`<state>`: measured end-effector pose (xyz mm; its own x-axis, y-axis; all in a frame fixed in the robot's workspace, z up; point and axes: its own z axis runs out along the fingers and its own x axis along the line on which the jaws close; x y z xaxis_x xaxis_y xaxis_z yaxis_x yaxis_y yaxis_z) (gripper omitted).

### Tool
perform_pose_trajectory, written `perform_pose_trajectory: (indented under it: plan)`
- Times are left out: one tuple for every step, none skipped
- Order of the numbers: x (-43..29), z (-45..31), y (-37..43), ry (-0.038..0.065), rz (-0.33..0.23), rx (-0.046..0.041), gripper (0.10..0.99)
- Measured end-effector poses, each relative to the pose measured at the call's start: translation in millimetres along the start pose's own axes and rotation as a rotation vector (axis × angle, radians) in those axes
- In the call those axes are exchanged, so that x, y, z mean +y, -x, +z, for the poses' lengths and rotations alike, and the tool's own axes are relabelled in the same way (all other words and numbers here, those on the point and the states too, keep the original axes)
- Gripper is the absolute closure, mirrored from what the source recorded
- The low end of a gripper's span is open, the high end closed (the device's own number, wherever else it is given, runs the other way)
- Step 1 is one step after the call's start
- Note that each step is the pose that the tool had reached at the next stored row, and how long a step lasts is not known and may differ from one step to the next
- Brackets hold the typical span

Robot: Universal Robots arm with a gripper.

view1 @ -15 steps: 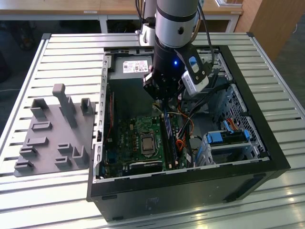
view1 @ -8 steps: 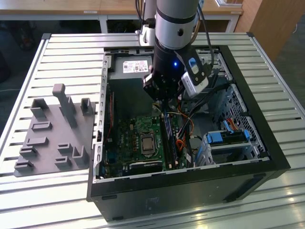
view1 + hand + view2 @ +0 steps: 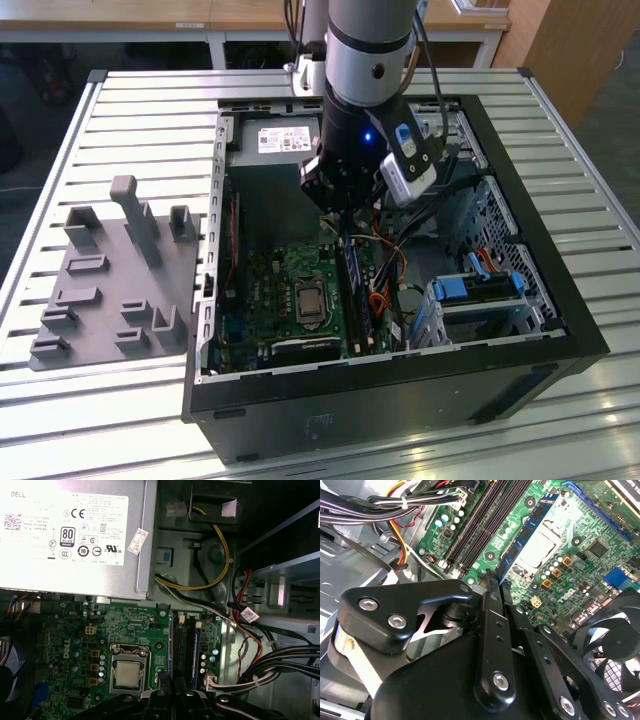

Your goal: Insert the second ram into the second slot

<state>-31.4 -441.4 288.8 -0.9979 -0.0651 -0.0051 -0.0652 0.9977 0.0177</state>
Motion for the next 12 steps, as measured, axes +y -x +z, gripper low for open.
perform_pose_trajectory:
  plan:
    - [0.0,0.3,0.0,0.0,0.0,0.0,0.949]
    - [0.0,0.5,0.0,0.0,0.0,0.0,0.949]
    - [0.0,0.8,0.0,0.0,0.0,0.0,0.949]
    - [0.0,1.1,0.0,0.0,0.0,0.0,0.949]
    - [0.0,1.3,0.0,0.0,0.0,0.0,0.949]
    - [0.0,1.6,0.0,0.0,0.0,0.0,0.949]
    - [0.0,1.9,0.0,0.0,0.0,0.0,0.949]
    - [-0.1,2.1,0.0,0.0,0.0,0.0,0.949]
    - [0.0,2.4,0.0,0.0,0.0,0.0,0.949]
    - [-0.1,2.6,0.0,0.0,0.0,0.0,0.949]
    - [-0.1,2.8,0.0,0.0,0.0,0.0,0.949]
    - [-0.1,3.1,0.0,0.0,0.0,0.0,0.949]
